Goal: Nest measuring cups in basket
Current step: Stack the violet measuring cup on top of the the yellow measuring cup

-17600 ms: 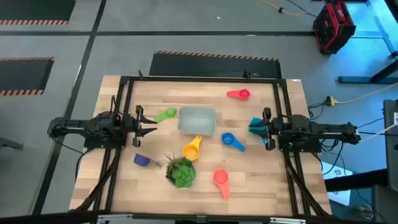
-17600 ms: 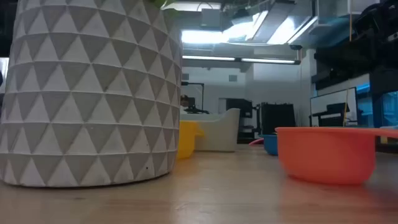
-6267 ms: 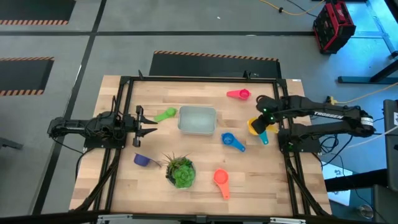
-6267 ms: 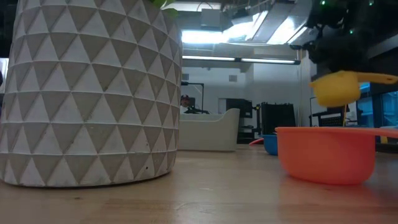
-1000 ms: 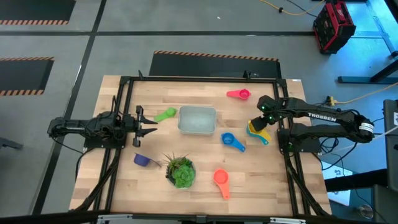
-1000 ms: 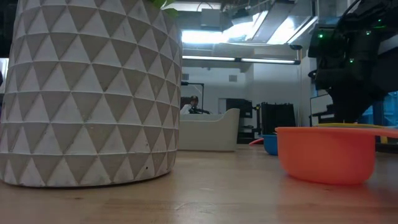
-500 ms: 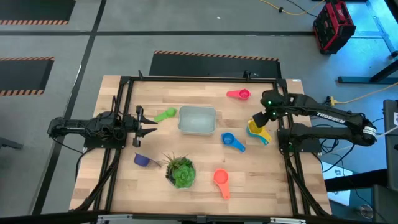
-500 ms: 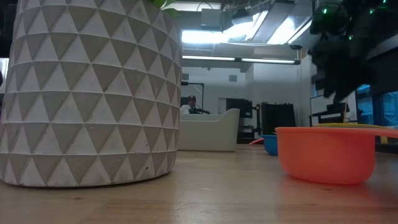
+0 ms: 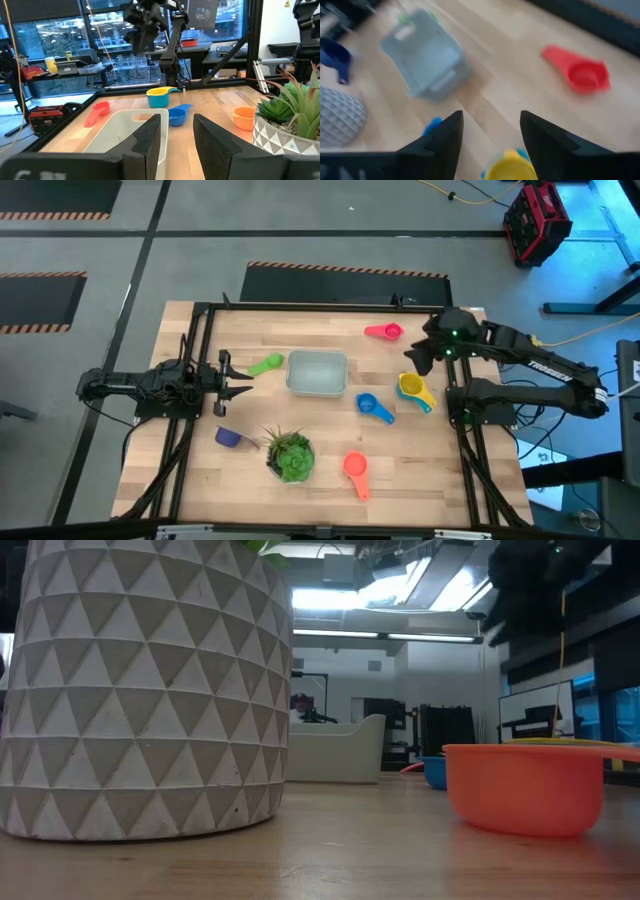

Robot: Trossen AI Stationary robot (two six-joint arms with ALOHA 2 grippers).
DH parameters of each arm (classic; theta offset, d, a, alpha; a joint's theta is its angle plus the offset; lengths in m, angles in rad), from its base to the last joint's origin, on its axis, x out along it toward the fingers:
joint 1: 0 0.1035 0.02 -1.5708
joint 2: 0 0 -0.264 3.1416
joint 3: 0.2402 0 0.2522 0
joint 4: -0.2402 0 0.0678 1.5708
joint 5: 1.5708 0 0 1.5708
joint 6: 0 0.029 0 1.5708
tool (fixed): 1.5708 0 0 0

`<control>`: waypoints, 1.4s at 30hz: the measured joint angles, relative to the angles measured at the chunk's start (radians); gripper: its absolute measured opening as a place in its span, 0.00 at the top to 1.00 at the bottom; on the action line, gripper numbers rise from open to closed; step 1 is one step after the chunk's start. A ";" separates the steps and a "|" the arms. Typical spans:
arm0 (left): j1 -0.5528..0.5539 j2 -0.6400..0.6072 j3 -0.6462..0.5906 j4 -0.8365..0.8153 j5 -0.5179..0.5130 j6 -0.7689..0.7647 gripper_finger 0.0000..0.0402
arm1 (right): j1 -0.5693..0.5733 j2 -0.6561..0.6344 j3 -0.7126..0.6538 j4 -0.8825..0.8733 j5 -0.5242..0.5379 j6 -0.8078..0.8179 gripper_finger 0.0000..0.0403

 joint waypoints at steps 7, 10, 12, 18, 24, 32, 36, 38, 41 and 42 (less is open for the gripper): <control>0.000 0.000 0.000 0.000 0.000 0.000 0.73 | 0.015 0.012 -0.005 0.169 0.000 -0.056 0.50; 0.000 0.000 0.000 0.000 -0.002 0.000 0.73 | 0.015 0.014 -0.005 0.185 0.000 -0.055 0.50; 0.000 0.000 0.000 0.004 -0.021 0.003 0.73 | 0.015 0.014 -0.005 0.194 0.000 -0.055 0.50; 0.000 0.000 0.000 0.042 -0.066 0.029 0.73 | 0.015 0.022 -0.006 0.196 -0.001 -0.055 0.50; 0.000 0.000 0.000 0.050 -0.079 0.033 0.73 | 0.015 0.053 -0.006 0.219 -0.065 -0.057 0.50; 0.000 0.000 0.000 0.161 -0.080 0.024 0.73 | 0.015 0.115 -0.006 0.326 -0.152 -0.065 0.50; 0.000 0.005 0.001 0.251 -0.124 -0.061 0.73 | 0.015 0.144 -0.006 0.366 -0.152 -0.106 0.50; 0.000 0.006 0.016 0.248 -0.134 -0.131 0.73 | 0.015 0.157 -0.006 0.378 -0.158 -0.111 0.50; 0.000 0.016 0.041 0.249 -0.118 -0.210 0.73 | 0.015 0.172 -0.006 0.386 -0.159 -0.112 0.50; 0.000 0.026 0.049 0.244 -0.113 -0.229 0.73 | 0.015 0.177 -0.006 0.387 -0.159 -0.112 0.50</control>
